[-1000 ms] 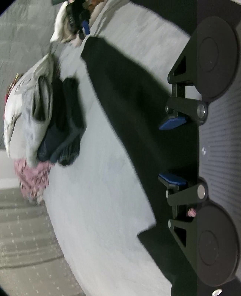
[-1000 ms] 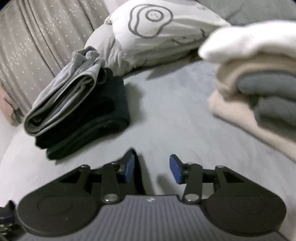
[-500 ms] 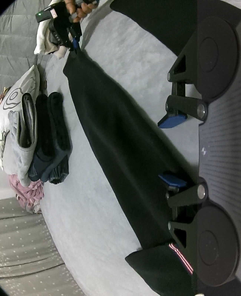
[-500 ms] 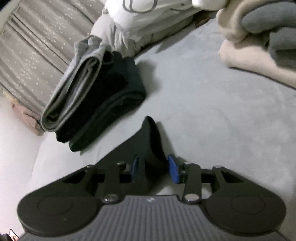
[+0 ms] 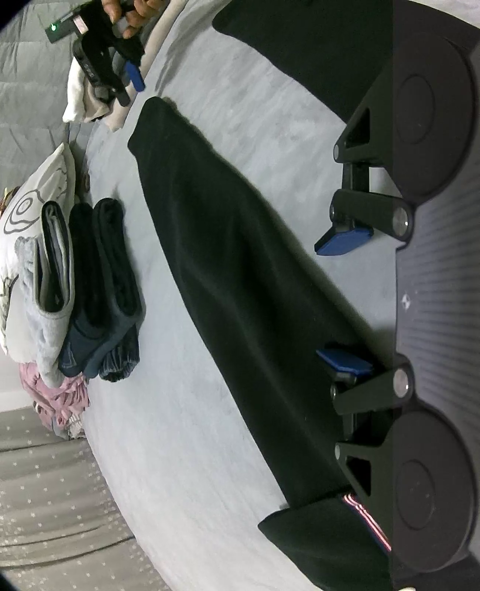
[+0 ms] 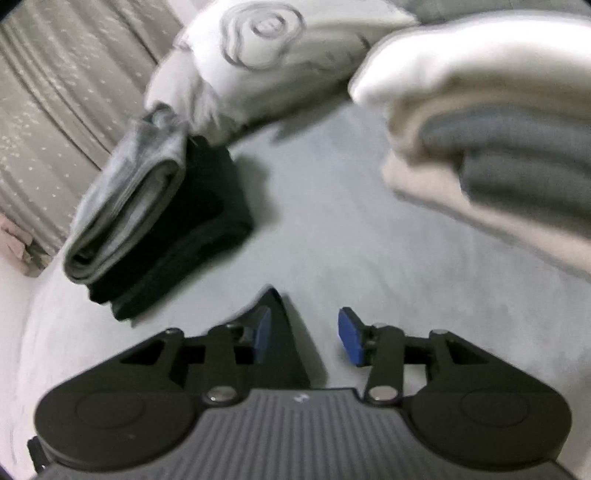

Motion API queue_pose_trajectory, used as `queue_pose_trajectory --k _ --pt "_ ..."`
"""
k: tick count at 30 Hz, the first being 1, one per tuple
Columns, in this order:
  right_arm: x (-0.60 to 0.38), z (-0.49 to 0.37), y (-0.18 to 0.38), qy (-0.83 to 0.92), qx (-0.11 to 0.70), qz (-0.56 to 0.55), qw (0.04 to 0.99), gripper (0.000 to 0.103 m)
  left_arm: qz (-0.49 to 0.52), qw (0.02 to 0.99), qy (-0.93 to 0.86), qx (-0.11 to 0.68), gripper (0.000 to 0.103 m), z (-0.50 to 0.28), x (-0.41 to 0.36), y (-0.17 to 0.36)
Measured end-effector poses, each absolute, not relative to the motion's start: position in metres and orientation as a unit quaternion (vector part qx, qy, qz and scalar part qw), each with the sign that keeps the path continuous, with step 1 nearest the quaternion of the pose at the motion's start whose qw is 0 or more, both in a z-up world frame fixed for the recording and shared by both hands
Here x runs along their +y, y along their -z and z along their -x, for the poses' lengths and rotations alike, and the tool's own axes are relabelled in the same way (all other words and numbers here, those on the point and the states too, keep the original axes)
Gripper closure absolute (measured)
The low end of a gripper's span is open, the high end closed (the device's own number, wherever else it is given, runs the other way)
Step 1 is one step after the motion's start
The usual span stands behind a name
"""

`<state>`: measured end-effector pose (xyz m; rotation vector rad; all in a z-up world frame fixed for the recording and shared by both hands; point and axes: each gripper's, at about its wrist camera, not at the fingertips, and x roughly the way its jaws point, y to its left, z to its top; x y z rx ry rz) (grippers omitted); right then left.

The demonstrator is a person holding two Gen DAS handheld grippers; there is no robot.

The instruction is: Fold clothes

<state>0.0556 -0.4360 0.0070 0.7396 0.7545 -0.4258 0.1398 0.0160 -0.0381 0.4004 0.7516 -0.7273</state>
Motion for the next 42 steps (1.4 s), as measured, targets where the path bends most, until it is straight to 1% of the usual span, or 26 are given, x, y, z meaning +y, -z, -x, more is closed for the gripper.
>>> queue_pose_trajectory --k 5,6,7,9,10,12,14,15,16,18,19,22,26,30,31,32,33,34,37,38,39,41,42 --pt "-0.429 -0.068 0.012 0.161 0.376 -0.372 0.833 0.055 -0.192 0.843 0.351 0.359 0.046 -0.138 0.016 0.041" --pt "-0.426 -0.070 0.015 0.160 0.382 -0.370 0.832 0.058 -0.193 0.840 0.357 0.360 0.046 -0.137 0.016 0.040" --pt "-0.423 -0.073 0.019 0.160 0.388 -0.368 0.830 0.073 -0.195 0.836 0.363 0.362 0.046 -0.136 0.016 0.039" --pt "-0.420 -0.077 0.023 0.175 0.400 -0.351 0.828 0.095 -0.190 0.833 0.370 0.364 0.046 -0.135 0.019 0.039" --pt "-0.418 -0.078 0.023 0.189 0.405 -0.339 0.828 0.100 -0.187 0.832 0.374 0.364 0.046 -0.135 0.022 0.038" --pt "-0.414 -0.082 0.024 0.204 0.417 -0.310 0.830 0.103 -0.176 0.834 0.375 0.364 0.046 -0.135 0.028 0.037" --pt "-0.407 -0.086 0.021 0.211 0.426 -0.279 0.835 0.102 -0.161 0.841 0.369 0.362 0.046 -0.137 0.035 0.033" --pt "-0.402 -0.087 0.017 0.216 0.425 -0.263 0.839 0.095 -0.144 0.848 0.368 0.353 0.046 -0.137 0.043 0.027" --pt "-0.398 -0.088 0.011 0.219 0.418 -0.249 0.846 0.080 -0.127 0.855 0.366 0.344 0.046 -0.137 0.051 0.021" --pt "-0.387 -0.088 -0.002 0.209 0.399 -0.234 0.861 0.065 -0.103 0.874 0.342 0.329 0.043 -0.141 0.064 0.015" --pt "-0.381 -0.088 -0.008 0.199 0.388 -0.231 0.870 0.065 -0.091 0.882 0.330 0.322 0.042 -0.143 0.070 0.013" --pt "-0.363 -0.089 -0.026 0.166 0.357 -0.220 0.893 0.064 -0.055 0.894 0.286 0.340 0.042 -0.157 0.085 0.019" --pt "-0.312 -0.108 -0.023 0.072 0.374 -0.205 0.901 0.065 -0.025 0.893 0.289 0.343 0.042 -0.158 0.083 0.027" --pt "-0.254 -0.126 -0.005 0.003 0.403 -0.152 0.903 0.067 -0.039 0.890 0.312 0.331 0.042 -0.152 0.059 0.033" --pt "-0.243 -0.129 0.000 -0.010 0.410 -0.137 0.902 0.071 -0.043 0.884 0.320 0.339 0.042 -0.151 0.054 0.035" --pt "-0.237 -0.131 0.006 -0.016 0.418 -0.126 0.900 0.072 -0.047 0.877 0.328 0.348 0.043 -0.150 0.049 0.036" --pt "-0.233 -0.131 0.011 -0.019 0.428 -0.112 0.897 0.073 -0.063 0.856 0.352 0.374 0.043 -0.149 0.041 0.042" --pt "-0.231 -0.131 0.014 -0.022 0.438 -0.098 0.893 0.078 -0.099 0.836 0.373 0.390 0.040 -0.143 0.031 0.045" --pt "-0.242 -0.124 0.008 -0.022 0.473 -0.064 0.879 0.079 -0.166 0.831 0.378 0.372 0.040 -0.131 0.021 0.044" --pt "-0.247 -0.121 0.005 -0.017 0.486 -0.057 0.872 0.079 -0.189 0.829 0.379 0.366 0.040 -0.127 0.018 0.043" --pt "-0.253 -0.119 0.001 -0.012 0.496 -0.054 0.867 0.079 -0.171 0.832 0.378 0.369 0.040 -0.130 0.021 0.040" --pt "-0.265 -0.113 -0.005 -0.004 0.489 -0.068 0.870 0.075 -0.136 0.837 0.377 0.374 0.040 -0.135 0.027 0.034" --pt "-0.265 -0.113 -0.009 -0.005 0.477 -0.077 0.876 0.067 -0.116 0.846 0.370 0.365 0.040 -0.139 0.030 0.030"
